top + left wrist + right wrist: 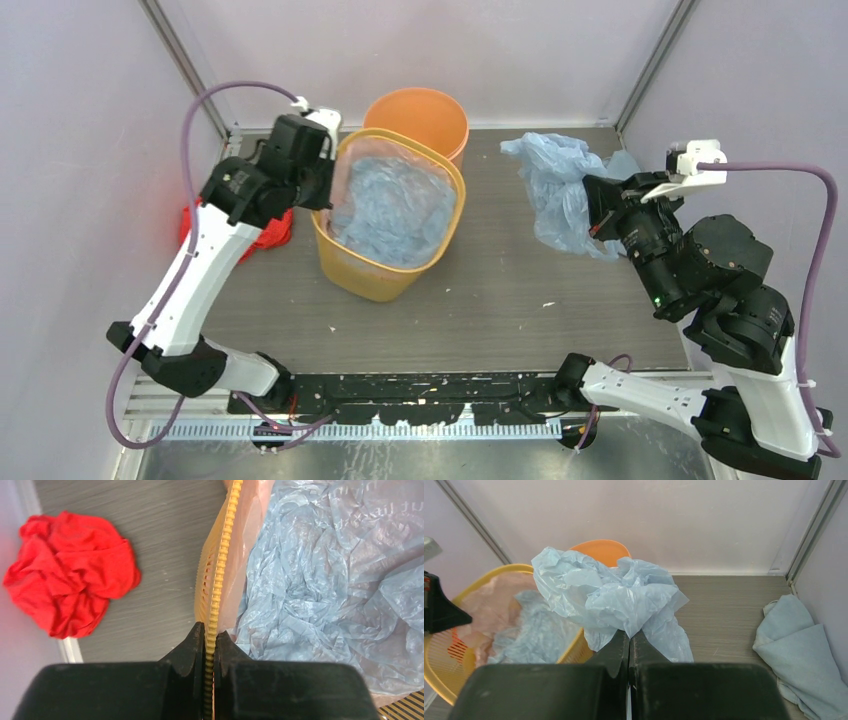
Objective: Put the trash bags into the trash bin
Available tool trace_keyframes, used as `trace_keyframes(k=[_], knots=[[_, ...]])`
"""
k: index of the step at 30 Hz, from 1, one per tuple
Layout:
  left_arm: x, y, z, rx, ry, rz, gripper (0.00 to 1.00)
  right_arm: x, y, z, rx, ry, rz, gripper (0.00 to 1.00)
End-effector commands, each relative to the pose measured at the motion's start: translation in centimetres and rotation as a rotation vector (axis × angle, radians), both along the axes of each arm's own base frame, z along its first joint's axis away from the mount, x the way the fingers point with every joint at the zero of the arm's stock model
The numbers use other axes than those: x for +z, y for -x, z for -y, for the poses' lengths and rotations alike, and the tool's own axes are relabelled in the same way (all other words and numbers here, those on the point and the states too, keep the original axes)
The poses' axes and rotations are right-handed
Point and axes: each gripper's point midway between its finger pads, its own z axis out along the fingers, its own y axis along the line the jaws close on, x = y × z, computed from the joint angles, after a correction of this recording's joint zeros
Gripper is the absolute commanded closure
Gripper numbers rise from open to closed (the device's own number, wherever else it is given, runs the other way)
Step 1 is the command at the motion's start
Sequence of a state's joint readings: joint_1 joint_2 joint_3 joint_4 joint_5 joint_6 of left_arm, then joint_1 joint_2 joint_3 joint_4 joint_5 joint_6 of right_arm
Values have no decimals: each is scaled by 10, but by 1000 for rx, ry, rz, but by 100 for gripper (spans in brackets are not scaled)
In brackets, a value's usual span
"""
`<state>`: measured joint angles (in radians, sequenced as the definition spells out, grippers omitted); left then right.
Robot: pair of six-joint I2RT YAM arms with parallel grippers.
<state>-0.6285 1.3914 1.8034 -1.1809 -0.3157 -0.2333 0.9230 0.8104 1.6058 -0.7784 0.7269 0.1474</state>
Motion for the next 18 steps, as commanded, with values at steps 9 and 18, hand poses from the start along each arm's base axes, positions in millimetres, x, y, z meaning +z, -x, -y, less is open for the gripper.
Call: trace_keyframes(k=[9, 18], knots=[[79, -16, -107, 302, 192, 156, 100, 15, 2, 5, -7, -12, 34, 99], [93, -78, -169, 479, 297, 246, 100, 14, 2, 1, 5, -12, 17, 99]])
